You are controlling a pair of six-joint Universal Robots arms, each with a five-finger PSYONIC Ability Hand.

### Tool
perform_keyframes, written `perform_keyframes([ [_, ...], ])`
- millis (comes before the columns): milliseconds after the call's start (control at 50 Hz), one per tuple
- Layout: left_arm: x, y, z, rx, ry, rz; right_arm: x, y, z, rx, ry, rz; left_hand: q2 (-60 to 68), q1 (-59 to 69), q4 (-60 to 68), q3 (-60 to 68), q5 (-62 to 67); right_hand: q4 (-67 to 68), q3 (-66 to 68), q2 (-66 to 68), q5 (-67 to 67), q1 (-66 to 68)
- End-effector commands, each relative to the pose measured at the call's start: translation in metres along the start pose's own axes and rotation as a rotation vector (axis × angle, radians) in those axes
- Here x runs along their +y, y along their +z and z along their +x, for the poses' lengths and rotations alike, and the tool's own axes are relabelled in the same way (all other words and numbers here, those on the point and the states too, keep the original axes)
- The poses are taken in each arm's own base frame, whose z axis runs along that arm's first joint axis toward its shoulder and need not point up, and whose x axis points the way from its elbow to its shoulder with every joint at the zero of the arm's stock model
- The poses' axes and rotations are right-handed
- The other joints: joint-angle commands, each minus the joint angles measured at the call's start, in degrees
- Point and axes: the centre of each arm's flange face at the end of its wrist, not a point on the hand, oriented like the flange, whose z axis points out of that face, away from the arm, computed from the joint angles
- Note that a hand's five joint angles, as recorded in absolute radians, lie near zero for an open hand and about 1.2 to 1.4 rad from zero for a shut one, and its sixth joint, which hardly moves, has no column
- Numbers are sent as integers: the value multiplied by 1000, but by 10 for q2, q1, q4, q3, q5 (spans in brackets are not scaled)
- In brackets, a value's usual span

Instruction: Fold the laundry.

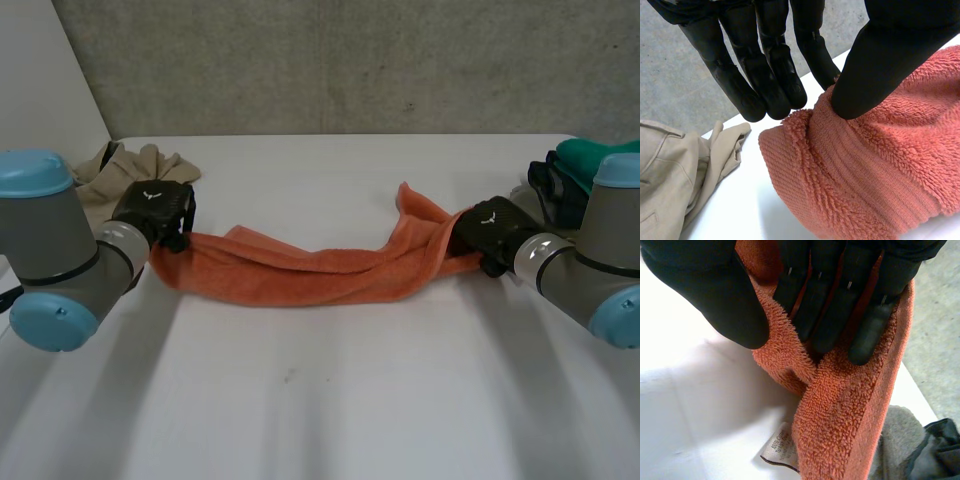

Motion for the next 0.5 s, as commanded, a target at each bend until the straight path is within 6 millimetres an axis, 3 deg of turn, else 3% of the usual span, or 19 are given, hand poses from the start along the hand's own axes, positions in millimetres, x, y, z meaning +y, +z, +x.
perform_keyframes([
  [20, -19, 7, -3, -5, 29, 45, -2, -31, -18, -130, 50, -132, 115, 140, 115, 121, 138, 116, 120, 126, 139, 167],
  [80, -44, 9, -6, -19, 33, 116, -14, -60, -33, -208, 62, -171, 115, 140, 115, 121, 138, 116, 120, 126, 139, 167],
  [120, -66, 9, -5, -22, 41, 175, -22, -79, -49, -267, 43, -195, 115, 140, 115, 121, 138, -61, -58, -52, -39, -11],
  [180, -95, 6, 2, -12, 54, 250, -30, -91, -54, -268, 41, -210, 115, 140, 115, 121, 138, -186, -183, -177, -164, -136],
  [280, -129, -4, 19, 13, 79, 317, -65, -112, -17, -67, 167, -135, 115, 140, 115, 121, 138, -318, -314, -308, -295, -267],
  [400, -145, -21, 24, 32, 90, 318, -94, -146, 13, -37, 172, -134, 115, 140, 115, 121, 138, -444, -440, -434, -422, -393],
  [460, -155, -34, 25, 44, 87, 335, -95, -146, 33, -51, 179, -179, 115, 140, 115, 121, 138, -466, -462, -456, -443, -415],
  [500, -163, -47, 26, 61, 83, 358, -102, -131, 35, -64, 174, -142, 115, 140, 115, 121, 138, -481, -477, -471, -459, -430],
])
